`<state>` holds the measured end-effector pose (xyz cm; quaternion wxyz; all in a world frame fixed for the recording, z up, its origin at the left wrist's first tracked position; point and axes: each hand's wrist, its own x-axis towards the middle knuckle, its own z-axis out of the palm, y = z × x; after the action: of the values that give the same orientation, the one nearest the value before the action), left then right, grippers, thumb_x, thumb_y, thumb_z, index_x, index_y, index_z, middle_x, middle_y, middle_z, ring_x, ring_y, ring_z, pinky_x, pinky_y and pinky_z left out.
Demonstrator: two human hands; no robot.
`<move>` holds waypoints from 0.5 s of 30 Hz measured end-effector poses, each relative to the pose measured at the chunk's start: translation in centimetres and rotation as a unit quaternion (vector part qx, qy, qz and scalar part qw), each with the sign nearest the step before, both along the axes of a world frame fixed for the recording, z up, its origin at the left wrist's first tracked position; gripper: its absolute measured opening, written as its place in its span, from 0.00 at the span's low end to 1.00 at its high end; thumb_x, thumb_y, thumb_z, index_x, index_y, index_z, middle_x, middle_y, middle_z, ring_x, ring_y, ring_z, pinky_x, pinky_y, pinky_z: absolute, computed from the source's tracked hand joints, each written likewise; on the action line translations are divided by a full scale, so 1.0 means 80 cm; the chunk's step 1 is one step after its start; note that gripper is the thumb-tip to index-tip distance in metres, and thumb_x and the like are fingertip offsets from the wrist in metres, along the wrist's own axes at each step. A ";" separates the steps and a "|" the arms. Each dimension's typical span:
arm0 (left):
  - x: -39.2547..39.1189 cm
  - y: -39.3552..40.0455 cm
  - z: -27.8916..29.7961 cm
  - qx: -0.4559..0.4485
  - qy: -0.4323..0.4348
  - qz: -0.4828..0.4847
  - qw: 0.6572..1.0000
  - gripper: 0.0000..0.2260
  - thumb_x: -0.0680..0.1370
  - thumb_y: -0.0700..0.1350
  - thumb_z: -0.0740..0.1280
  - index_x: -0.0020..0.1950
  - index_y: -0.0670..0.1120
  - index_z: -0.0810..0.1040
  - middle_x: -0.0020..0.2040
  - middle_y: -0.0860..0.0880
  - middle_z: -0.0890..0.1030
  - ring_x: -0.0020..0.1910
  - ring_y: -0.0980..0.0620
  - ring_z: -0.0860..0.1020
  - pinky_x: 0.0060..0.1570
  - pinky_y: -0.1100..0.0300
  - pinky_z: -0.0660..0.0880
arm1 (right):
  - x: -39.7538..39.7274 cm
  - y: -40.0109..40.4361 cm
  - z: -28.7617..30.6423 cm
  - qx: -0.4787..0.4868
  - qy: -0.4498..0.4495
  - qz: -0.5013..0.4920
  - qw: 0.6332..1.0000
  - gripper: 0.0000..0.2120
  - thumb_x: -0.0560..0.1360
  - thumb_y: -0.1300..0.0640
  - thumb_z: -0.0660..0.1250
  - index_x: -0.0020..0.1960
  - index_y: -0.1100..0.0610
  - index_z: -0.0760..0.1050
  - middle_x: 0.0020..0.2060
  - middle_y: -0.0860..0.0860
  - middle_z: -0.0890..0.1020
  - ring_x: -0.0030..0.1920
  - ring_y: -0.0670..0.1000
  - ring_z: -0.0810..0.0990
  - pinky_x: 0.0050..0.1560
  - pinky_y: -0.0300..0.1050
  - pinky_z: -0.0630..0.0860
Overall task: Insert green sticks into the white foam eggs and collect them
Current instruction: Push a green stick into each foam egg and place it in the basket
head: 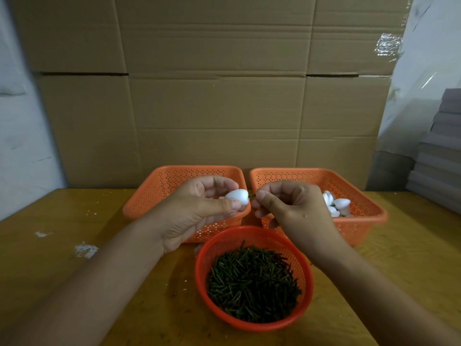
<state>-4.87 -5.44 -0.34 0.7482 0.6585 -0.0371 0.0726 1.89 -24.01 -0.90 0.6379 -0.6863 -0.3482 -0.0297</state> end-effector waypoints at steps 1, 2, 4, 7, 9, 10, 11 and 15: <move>0.000 -0.001 0.000 0.001 0.000 -0.001 1.000 0.17 0.67 0.38 0.77 0.54 0.43 0.81 0.56 0.42 0.85 0.56 0.44 0.84 0.47 0.62 0.80 | 0.000 0.000 0.000 -0.002 -0.004 0.003 1.000 0.10 0.78 0.66 0.68 0.40 0.57 0.81 0.32 0.48 0.85 0.32 0.45 0.82 0.29 0.34 0.75; 0.000 -0.001 0.000 0.001 0.000 -0.002 1.000 0.17 0.67 0.38 0.77 0.54 0.43 0.81 0.55 0.43 0.85 0.56 0.44 0.84 0.47 0.62 0.80 | -0.001 0.000 0.000 -0.004 -0.006 0.006 1.000 0.10 0.78 0.66 0.68 0.40 0.57 0.81 0.32 0.48 0.85 0.32 0.45 0.82 0.30 0.34 0.75; 0.000 -0.002 0.000 -0.001 -0.002 -0.001 1.000 0.16 0.67 0.37 0.76 0.54 0.43 0.80 0.54 0.43 0.85 0.55 0.44 0.85 0.46 0.63 0.80 | -0.002 0.001 0.000 -0.009 -0.012 0.010 1.000 0.11 0.78 0.66 0.67 0.40 0.56 0.81 0.33 0.47 0.86 0.32 0.45 0.82 0.30 0.34 0.75; 0.001 -0.004 -0.001 -0.005 -0.004 -0.001 1.000 0.16 0.67 0.36 0.76 0.54 0.42 0.80 0.53 0.44 0.86 0.54 0.45 0.85 0.46 0.64 0.80 | -0.003 0.001 -0.001 -0.010 -0.013 0.013 1.000 0.11 0.78 0.65 0.68 0.40 0.55 0.81 0.33 0.47 0.86 0.33 0.45 0.83 0.30 0.34 0.75; 0.001 -0.004 -0.001 -0.009 -0.004 0.002 1.000 0.17 0.67 0.36 0.76 0.54 0.42 0.80 0.52 0.45 0.86 0.52 0.46 0.85 0.45 0.64 0.80 | -0.002 0.001 -0.002 -0.009 -0.009 0.012 1.000 0.11 0.78 0.65 0.68 0.40 0.55 0.82 0.33 0.47 0.86 0.32 0.44 0.82 0.30 0.34 0.74; 0.001 -0.005 -0.001 -0.009 -0.004 0.003 1.000 0.17 0.66 0.36 0.76 0.54 0.42 0.80 0.51 0.45 0.86 0.51 0.46 0.86 0.45 0.64 0.80 | -0.002 0.001 -0.002 -0.009 -0.007 0.011 1.000 0.11 0.78 0.65 0.67 0.40 0.56 0.82 0.33 0.47 0.86 0.32 0.44 0.82 0.30 0.34 0.74; 0.001 -0.005 -0.002 -0.009 -0.004 0.003 1.000 0.17 0.66 0.36 0.76 0.54 0.42 0.80 0.51 0.45 0.86 0.51 0.46 0.86 0.45 0.64 0.80 | -0.002 0.002 -0.002 -0.009 -0.007 0.011 1.000 0.11 0.78 0.65 0.67 0.40 0.56 0.82 0.33 0.47 0.86 0.32 0.44 0.82 0.30 0.34 0.74; 0.001 -0.004 -0.002 -0.001 0.000 0.007 1.000 0.17 0.65 0.37 0.77 0.53 0.43 0.81 0.54 0.42 0.85 0.53 0.43 0.85 0.45 0.63 0.80 | -0.001 0.003 -0.005 -0.018 -0.010 0.005 1.000 0.11 0.78 0.65 0.68 0.40 0.55 0.82 0.32 0.46 0.85 0.32 0.43 0.83 0.31 0.33 0.74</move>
<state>-4.78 -5.77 -0.53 0.7484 0.6579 -0.0323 0.0780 1.79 -23.75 -1.27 0.6222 -0.6953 -0.3588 -0.0270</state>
